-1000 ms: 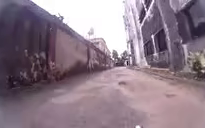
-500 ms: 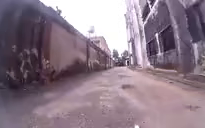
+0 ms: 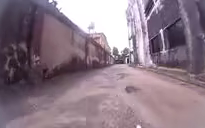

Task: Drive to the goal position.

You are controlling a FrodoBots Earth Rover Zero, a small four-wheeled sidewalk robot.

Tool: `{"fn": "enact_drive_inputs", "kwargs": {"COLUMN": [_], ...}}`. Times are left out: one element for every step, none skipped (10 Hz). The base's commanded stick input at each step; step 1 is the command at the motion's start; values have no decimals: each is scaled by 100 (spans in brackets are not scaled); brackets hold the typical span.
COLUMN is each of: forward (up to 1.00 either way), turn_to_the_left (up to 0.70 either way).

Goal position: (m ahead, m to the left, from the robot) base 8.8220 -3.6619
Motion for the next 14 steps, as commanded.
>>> {"fn": "enact_drive_inputs", "kwargs": {"forward": [100,100,100,100,100,100,100,100,100,100,100,100,100,100], "turn_to_the_left": [3,3,3,3,3,3,3,3,3,2,-19,-34,-13,3]}}
